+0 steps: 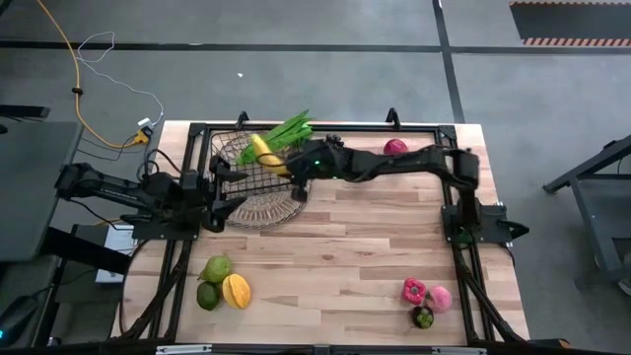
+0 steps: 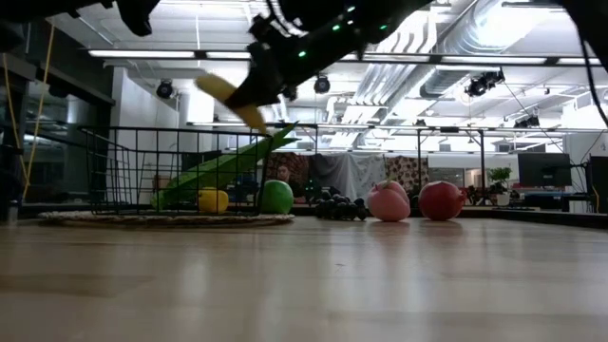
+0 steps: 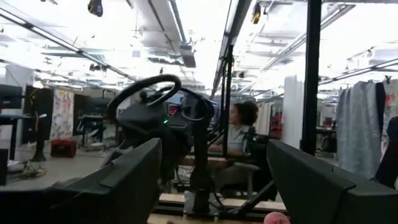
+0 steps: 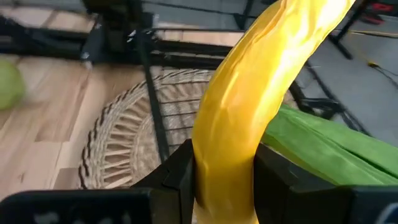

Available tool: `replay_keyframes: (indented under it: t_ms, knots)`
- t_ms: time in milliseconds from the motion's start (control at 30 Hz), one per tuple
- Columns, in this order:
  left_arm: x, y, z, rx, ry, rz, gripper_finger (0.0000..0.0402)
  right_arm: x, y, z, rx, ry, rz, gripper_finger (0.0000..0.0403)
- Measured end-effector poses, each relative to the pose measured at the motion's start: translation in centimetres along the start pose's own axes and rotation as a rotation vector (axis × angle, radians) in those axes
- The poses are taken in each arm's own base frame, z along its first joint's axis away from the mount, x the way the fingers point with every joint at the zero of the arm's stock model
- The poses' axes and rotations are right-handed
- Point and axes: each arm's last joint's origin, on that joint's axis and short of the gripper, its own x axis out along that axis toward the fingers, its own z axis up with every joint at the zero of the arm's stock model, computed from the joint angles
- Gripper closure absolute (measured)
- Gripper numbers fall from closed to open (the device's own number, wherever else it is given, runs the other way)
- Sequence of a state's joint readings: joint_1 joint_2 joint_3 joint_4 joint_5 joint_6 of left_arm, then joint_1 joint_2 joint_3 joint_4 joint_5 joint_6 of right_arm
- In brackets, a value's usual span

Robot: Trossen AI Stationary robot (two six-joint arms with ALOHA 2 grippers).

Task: Build produce basket
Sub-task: Put the yellow banana into the wire basket

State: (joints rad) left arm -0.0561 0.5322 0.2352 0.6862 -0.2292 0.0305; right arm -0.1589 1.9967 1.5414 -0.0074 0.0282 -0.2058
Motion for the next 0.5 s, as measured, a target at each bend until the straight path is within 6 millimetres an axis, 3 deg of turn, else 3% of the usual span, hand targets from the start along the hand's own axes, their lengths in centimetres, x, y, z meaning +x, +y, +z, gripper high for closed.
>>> replay_keyframes:
  t_ms: [167,500]
  knots:
    - [0.0,0.0,-0.1,0.008,0.01,0.023,0.0119,2.5,0.2,-0.5,-0.04,0.04,0.011,0.0298]
    - [0.0,0.0,-0.1,0.008,0.01,0.024,0.0119,2.9,0.1,-1.1,-0.045,0.112,-0.05,0.0284]
